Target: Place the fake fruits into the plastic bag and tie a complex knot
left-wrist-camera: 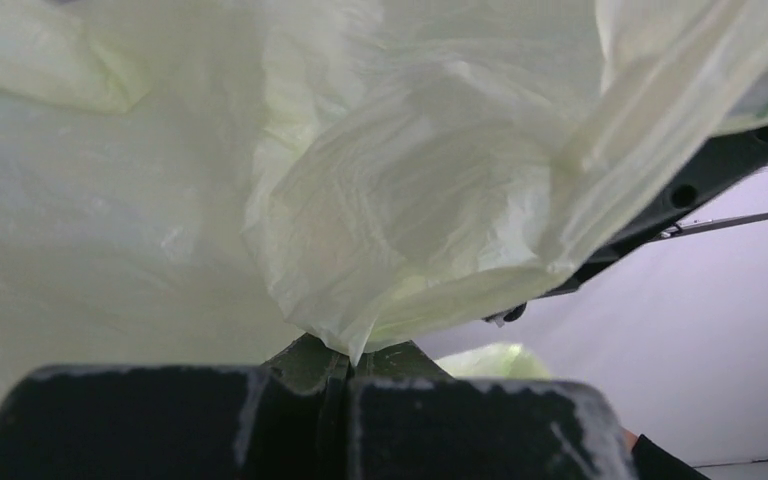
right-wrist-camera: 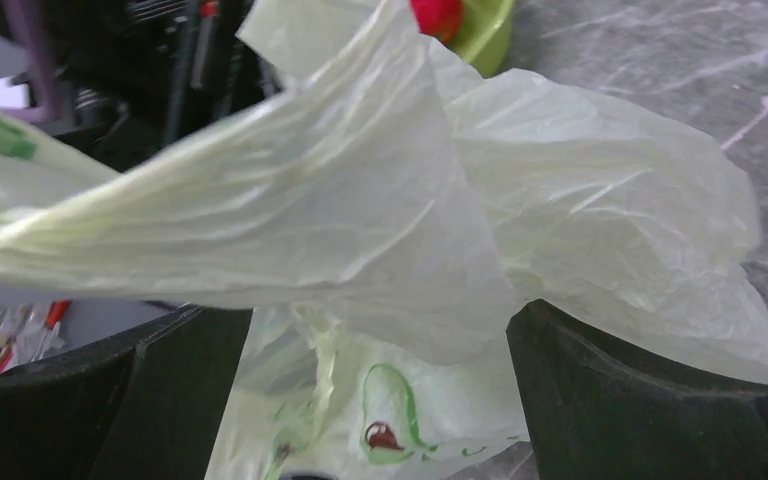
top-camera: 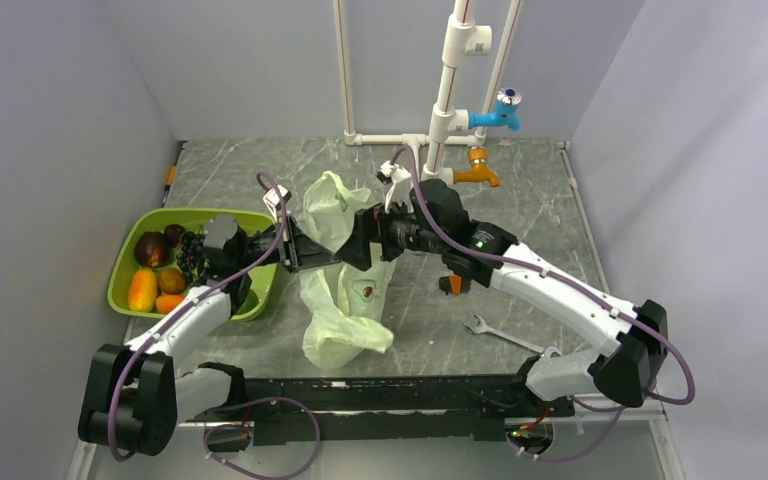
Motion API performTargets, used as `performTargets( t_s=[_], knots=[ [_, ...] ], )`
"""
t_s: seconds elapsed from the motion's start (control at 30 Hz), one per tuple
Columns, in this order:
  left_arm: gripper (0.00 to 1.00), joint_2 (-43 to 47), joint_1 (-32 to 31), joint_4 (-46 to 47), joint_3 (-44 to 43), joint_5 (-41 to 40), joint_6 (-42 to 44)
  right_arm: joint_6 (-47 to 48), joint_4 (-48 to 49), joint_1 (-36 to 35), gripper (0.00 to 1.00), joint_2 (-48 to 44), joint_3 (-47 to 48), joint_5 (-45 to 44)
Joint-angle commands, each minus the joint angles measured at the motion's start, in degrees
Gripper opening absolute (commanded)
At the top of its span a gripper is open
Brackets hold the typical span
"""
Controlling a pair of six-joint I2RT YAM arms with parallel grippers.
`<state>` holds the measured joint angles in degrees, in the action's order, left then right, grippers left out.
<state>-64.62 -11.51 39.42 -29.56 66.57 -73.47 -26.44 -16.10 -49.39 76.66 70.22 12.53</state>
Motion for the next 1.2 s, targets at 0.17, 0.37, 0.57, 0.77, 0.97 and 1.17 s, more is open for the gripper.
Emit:
performTargets(
  t_s=[0.17,0.37,0.57,0.77,0.97,1.17],
  knots=[
    [0.00,2.4,-1.7,11.0,0.3,2.0,-1.6,2.7,-1.3,0.0,0.91,2.1,3.1,-5.1],
    [0.00,5.4,-1.5,7.0,0.9,4.6,-0.1,6.9,-4.7,0.1,0.23,4.0,5.0,-11.1],
    [0.00,12.7,16.0,-41.4,-7.3,8.3,33.3,15.4,-12.2,3.9,0.00,-2.3,5.3,-6.7],
    [0.03,2.4,28.2,-89.2,-24.8,-0.9,87.1,22.1,-15.0,9.0,0.00,-6.8,3.4,1.3],
    [0.44,-1.9,23.9,-108.9,-35.7,-1.3,108.7,22.3,-15.9,9.4,0.00,-2.8,7.8,9.9],
    [0.99,7.3,22.4,-108.3,-37.0,-1.1,112.6,23.1,-20.0,9.4,0.00,0.3,10.7,12.6]
  ],
)
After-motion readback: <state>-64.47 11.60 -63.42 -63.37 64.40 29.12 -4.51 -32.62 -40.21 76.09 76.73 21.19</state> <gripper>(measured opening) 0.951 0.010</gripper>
